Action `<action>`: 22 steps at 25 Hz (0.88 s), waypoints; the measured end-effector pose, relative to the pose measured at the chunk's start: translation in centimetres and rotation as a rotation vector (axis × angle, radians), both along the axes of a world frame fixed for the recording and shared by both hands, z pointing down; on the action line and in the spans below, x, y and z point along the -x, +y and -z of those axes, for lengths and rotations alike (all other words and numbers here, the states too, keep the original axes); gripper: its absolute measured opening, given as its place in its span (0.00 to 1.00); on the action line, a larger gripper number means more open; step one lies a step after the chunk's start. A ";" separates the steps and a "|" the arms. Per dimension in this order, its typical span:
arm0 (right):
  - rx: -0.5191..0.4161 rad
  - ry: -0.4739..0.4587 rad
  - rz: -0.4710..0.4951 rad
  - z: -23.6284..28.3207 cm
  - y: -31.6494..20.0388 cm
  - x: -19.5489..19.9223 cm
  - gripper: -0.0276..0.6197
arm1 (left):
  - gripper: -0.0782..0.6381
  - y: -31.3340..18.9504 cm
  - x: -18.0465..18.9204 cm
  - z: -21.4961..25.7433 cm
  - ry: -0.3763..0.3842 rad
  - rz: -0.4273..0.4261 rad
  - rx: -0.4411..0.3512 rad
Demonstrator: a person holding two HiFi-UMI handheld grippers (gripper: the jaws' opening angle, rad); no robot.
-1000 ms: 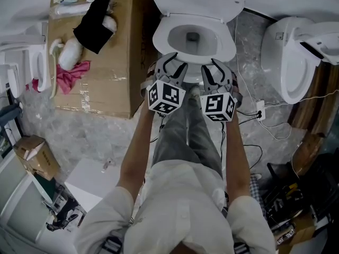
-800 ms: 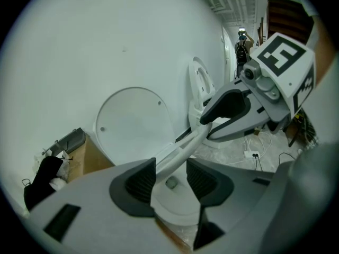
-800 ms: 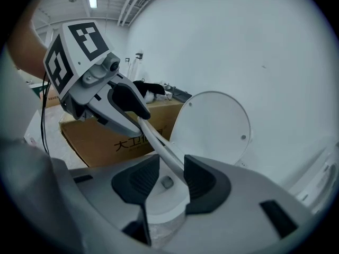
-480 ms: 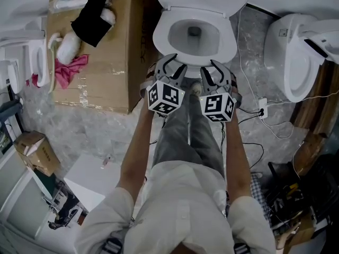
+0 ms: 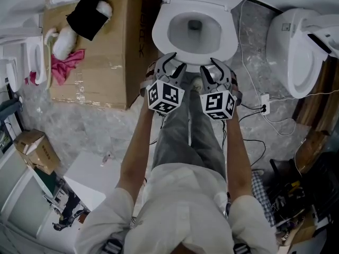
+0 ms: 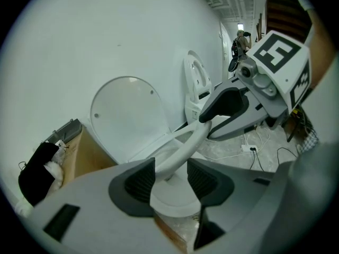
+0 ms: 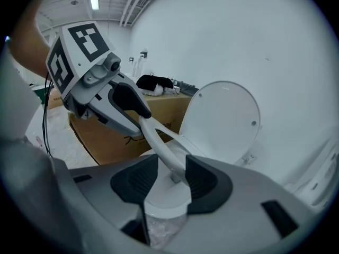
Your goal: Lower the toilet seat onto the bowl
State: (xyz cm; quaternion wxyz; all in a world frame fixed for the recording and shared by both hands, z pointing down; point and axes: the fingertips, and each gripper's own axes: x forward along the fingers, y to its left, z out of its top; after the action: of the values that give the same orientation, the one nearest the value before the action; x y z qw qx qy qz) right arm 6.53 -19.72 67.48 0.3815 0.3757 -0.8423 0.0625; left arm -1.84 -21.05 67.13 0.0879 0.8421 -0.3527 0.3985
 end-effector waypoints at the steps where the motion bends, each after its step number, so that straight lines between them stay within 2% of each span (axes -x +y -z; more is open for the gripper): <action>1: 0.000 -0.003 0.001 -0.2 0.1 0.0 0.31 | 0.39 0.1 0.0 -0.1 0.001 0.001 -0.003; 11: -0.011 0.027 0.041 -2.0 1.6 -0.1 0.31 | 0.39 1.6 0.0 -1.8 -0.011 -0.023 0.002; 22: 0.009 0.049 0.038 -4.7 3.7 0.0 0.32 | 0.40 3.7 0.1 -4.5 -0.027 -0.050 0.030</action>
State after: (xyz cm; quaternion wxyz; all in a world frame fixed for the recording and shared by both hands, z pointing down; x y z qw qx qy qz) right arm 6.52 -16.06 72.13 0.4050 0.3593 -0.8393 0.0497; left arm -1.96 -17.36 71.62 0.0856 0.8437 -0.3269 0.4171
